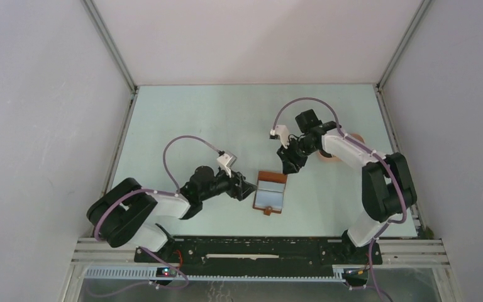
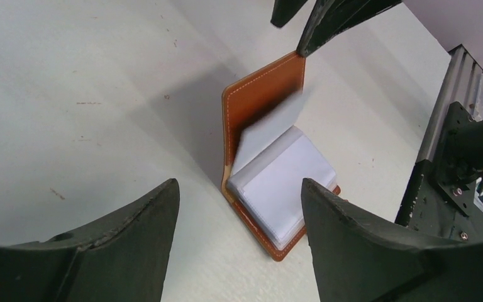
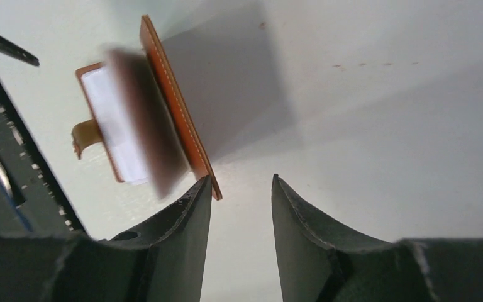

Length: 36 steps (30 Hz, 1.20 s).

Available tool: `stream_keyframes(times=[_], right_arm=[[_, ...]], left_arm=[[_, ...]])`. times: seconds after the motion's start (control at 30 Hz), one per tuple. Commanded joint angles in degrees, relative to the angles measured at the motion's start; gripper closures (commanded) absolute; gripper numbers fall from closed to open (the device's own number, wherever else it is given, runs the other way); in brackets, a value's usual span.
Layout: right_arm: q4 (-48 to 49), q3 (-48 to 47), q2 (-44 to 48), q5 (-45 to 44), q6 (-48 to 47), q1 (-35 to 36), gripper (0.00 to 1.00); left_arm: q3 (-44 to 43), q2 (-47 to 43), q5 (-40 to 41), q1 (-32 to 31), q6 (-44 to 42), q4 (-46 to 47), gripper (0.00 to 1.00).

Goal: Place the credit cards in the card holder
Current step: Place the card holder at the center of the board, then turn over the card holder at the center of the board.

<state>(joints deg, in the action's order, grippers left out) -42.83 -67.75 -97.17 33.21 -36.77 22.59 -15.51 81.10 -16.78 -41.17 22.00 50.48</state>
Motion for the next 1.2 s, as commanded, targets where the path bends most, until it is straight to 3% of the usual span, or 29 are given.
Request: stream_keyframes(times=[0.0,0.53,0.67,0.8,0.93,1.17], right_arm=[[7.6,1.6,4.3,-5.3,1.1,1.9,0.51],[7.9,4.3,11.6,0.2,-3.0,2.8,0.51],[6.9,8.9,20.1,10.3,-12.0,2.8,0.49],[1.1,16.4,26.8,19.4,-33.3,4.0,0.33],[4.8,20.3,26.2,13.7,-36.4,6.4,0.29],[10.4,20.3,19.3,3.4,-29.8,12.3,0.27]], left_arm=[[-5.3,3.4,0.3,-0.8,-0.8,3.0,0.25],[-15.1,14.8,3.1,-1.5,-0.8,-5.2,0.41],[-17.2,16.3,2.9,-1.4,0.1,-7.6,0.59],[-17.1,17.1,2.6,-1.3,3.1,-7.8,0.91],[-16.4,18.0,3.1,-1.3,7.3,-7.8,1.00],[-13.8,17.6,6.0,-1.3,11.8,-5.7,1.00]])
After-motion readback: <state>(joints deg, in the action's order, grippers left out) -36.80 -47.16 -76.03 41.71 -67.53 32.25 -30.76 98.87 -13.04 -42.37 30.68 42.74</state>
